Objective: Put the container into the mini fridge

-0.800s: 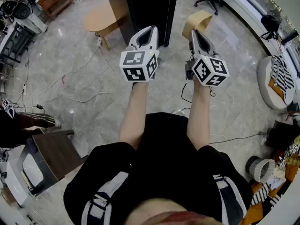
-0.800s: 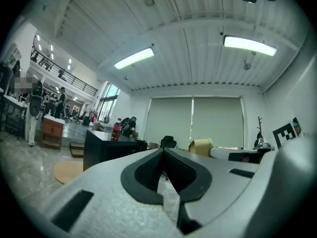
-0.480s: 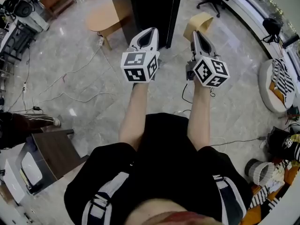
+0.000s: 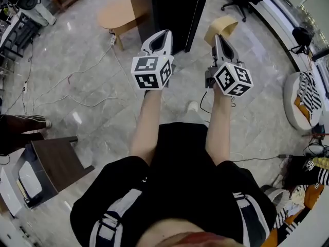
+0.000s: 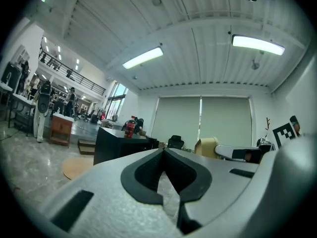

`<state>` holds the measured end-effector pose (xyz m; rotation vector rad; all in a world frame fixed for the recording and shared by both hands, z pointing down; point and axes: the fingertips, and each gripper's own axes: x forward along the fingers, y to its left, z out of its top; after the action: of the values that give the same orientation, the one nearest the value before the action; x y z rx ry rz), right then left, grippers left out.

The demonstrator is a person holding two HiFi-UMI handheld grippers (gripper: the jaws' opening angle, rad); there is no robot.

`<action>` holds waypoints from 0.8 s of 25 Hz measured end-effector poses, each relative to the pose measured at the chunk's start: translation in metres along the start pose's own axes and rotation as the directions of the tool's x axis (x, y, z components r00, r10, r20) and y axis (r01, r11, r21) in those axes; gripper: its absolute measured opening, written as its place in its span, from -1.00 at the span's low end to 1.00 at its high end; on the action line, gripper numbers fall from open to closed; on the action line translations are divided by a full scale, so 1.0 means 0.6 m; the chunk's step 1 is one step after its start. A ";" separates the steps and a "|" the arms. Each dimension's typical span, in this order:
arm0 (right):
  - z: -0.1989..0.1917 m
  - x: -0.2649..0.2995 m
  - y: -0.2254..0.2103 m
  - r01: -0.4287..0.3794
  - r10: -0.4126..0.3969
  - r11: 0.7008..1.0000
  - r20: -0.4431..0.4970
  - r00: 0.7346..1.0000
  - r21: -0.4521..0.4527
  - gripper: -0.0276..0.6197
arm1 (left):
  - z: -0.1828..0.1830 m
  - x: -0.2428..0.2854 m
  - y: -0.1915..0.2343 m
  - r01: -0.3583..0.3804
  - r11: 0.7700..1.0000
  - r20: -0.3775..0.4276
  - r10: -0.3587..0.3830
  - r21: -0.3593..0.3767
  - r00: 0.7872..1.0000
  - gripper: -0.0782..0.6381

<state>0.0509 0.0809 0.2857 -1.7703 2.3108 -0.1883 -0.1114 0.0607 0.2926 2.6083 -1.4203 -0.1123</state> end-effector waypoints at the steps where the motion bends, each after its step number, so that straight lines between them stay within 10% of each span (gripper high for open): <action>1: -0.003 0.010 0.003 -0.007 0.007 1.000 -0.005 1.000 -0.003 -0.86 | -0.001 0.003 0.009 -0.008 1.000 0.001 0.008 -0.005 1.000 -0.76; 20: -0.040 0.317 -0.162 -0.126 0.128 0.991 -0.053 0.990 0.039 -0.86 | -0.008 0.302 0.130 -0.135 0.990 0.008 0.136 -0.044 0.991 -0.76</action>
<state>0.0889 -0.1290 0.3129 -1.6142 2.4336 -0.2583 -0.0766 -0.1322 0.3143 2.4719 -1.5755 -0.1382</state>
